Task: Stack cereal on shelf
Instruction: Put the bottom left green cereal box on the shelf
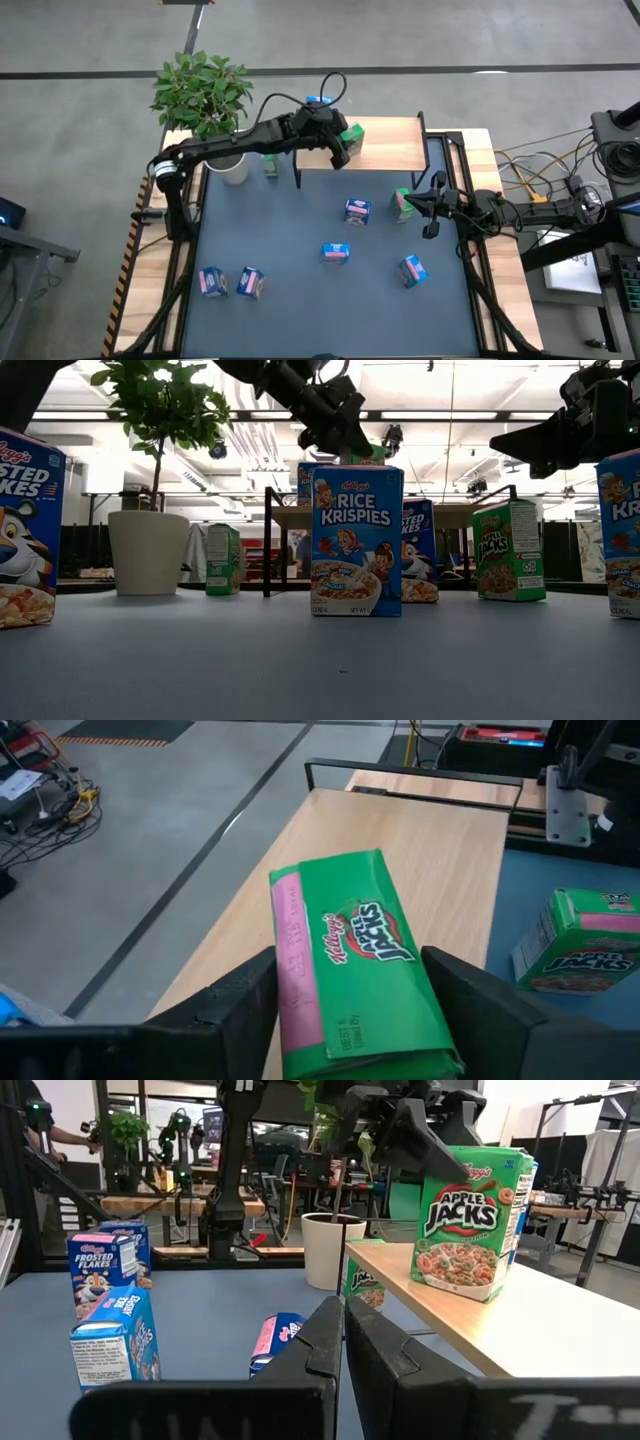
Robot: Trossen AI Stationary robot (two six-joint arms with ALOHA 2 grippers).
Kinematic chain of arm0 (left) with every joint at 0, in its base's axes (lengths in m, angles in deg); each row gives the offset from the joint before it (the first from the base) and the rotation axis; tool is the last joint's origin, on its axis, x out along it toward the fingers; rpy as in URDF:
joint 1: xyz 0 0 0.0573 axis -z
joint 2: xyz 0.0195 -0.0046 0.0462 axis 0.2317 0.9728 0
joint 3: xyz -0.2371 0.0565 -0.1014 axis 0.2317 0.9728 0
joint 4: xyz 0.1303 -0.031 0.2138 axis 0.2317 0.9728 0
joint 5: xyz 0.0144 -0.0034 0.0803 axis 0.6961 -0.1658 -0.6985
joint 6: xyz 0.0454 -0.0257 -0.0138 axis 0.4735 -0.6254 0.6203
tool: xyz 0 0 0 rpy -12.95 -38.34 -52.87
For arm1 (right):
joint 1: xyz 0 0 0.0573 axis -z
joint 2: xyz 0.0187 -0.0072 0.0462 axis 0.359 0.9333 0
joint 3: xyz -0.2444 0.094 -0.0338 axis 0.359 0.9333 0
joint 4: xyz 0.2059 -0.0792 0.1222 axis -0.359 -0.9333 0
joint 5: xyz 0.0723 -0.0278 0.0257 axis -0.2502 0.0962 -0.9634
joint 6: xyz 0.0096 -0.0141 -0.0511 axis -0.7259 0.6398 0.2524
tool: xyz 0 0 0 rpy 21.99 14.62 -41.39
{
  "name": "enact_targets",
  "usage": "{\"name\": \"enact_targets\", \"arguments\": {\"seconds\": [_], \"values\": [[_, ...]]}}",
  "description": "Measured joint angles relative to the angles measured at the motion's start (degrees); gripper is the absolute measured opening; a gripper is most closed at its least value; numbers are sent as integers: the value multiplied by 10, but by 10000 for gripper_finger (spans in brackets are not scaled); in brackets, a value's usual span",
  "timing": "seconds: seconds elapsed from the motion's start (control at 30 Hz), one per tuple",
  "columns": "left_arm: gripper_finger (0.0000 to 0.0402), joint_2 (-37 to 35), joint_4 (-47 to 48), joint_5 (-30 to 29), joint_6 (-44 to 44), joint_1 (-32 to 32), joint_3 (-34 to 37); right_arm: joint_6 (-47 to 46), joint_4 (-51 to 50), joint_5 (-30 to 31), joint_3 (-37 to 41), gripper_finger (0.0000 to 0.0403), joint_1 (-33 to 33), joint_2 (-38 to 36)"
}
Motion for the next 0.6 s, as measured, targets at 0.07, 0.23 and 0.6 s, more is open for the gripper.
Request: {"name": "enact_targets", "arguments": {"seconds": [0.07, 0.23, 0.6], "values": [[226, -1, 0, 0, 6, 0, 0, 0, 0, 0, 0, 9, 0, 0], [226, -21, 2, -1, 18, 3, 0, -6, 1, 0, 0, 9, 0, 0], [223, -110, 28, -8, 21, 54, 12, -15, 6, 0, -25, 9, 0, 15]]}}
